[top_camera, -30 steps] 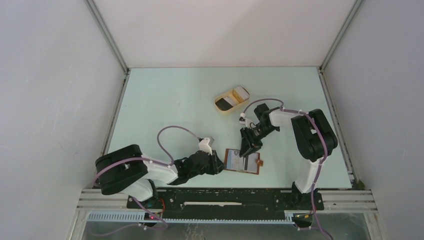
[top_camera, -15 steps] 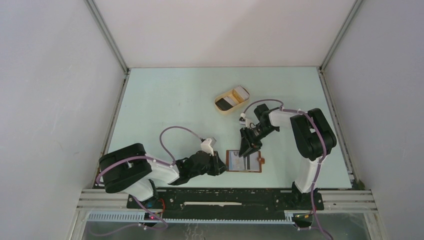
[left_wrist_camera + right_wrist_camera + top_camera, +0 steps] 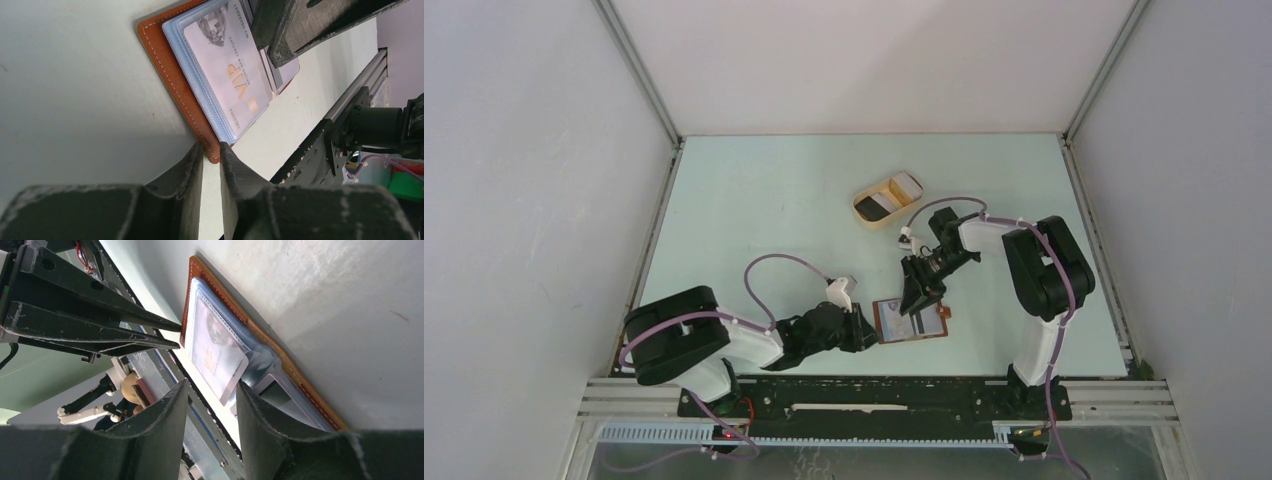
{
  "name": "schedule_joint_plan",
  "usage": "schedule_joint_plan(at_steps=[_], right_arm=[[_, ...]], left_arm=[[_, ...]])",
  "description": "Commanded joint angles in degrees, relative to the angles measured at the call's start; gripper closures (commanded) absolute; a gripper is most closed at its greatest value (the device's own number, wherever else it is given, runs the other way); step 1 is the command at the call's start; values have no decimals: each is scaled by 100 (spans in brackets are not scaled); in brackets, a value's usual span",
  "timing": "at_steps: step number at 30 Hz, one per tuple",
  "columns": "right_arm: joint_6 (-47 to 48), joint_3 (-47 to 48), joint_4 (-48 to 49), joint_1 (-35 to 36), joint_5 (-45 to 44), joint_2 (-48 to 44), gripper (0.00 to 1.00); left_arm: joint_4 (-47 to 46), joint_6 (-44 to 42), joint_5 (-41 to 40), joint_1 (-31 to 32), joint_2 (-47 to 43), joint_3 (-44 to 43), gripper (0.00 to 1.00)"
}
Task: Put the credit cards into the card holder
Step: Insert the credit card into the card holder.
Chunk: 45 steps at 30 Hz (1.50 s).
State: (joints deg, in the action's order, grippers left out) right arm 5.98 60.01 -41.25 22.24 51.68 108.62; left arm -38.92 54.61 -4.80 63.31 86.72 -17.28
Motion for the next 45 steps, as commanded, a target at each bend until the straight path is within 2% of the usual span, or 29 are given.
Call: schedule_joint_plan(at_steps=[1,10,22,28,37,39,42,45], right_arm=[[145,142,-238,68,94,-13,51],[225,229,-317,137,127,-13,52],[405,283,-413,52,-64,-168,51],[589,324,-471,78,-231,-345,51],[1338,323,-614,118,-28,-1688,57],[1616,295,-575,150,13,-2079,59],[1901,127,-297,238,-35,-2792,61],[2310,-62,20,383,70,-3582,61]], left_arm=[[-250,52,-105,6,15,-122,77],[-476,43,-171,6,-59,13,73],[-201,-299,-413,-46,-1126,435,66],[224,-610,-516,-55,-1771,446,63],[275,-1069,-819,-82,-3128,693,61],[303,-1234,-961,-82,-3549,758,58],[369,-1474,-1103,-82,-4138,827,50],[494,-1711,-1246,-82,-4666,861,34]])
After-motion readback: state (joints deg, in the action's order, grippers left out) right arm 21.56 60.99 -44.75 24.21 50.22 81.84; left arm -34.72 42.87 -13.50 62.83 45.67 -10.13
